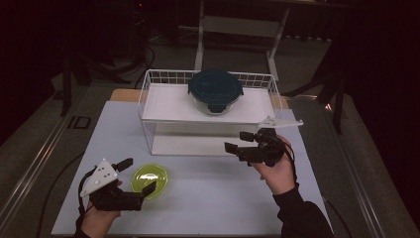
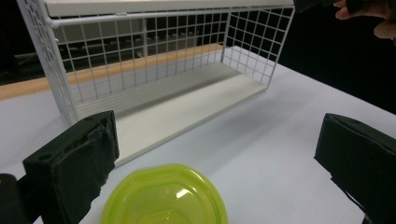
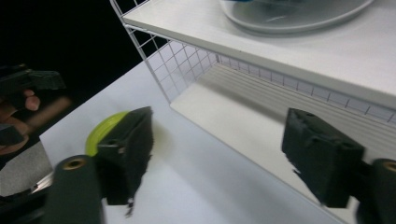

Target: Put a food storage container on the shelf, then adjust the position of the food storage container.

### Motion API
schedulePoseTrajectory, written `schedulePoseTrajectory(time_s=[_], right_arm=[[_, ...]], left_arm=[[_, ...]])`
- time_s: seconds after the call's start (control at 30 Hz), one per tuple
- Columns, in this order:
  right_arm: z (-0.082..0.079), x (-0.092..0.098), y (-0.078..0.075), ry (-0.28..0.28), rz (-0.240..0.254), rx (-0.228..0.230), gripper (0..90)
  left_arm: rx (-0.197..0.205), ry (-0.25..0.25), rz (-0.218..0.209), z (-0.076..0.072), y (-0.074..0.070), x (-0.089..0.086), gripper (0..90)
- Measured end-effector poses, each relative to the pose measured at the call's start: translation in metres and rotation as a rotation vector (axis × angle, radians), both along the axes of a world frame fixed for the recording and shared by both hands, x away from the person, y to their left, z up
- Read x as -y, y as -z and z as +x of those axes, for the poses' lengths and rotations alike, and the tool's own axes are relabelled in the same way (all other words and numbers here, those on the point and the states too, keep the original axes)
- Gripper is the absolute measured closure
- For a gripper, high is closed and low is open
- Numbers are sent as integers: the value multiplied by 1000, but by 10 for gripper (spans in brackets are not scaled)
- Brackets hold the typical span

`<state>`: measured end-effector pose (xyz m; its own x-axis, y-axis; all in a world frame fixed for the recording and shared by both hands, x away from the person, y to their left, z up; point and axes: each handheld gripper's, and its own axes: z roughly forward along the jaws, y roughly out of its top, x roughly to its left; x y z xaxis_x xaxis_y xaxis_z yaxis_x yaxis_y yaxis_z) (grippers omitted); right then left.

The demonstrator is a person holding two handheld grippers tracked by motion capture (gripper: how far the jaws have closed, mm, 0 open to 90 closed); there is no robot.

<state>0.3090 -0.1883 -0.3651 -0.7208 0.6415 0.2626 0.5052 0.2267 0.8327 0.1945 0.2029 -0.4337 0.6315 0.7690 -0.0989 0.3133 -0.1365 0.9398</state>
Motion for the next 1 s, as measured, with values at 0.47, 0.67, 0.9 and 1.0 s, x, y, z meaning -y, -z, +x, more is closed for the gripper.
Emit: schedulePoseTrajectory(time_s=[0.47, 0.67, 0.9, 1.0], right_arm=[[-31, 16, 14, -1, 0, 82, 109], [-45, 33, 27, 21, 19, 84, 105], [-56, 50, 40, 62, 0, 73, 100], [-63, 57, 43, 69, -8, 80, 93]], left_arm=[[-25, 18, 34, 6, 18, -35, 0], [-77, 28, 68, 10, 28, -48, 0], [-154, 29, 114, 16, 44, -61, 0], [-177, 40, 127, 19, 51, -67, 0]])
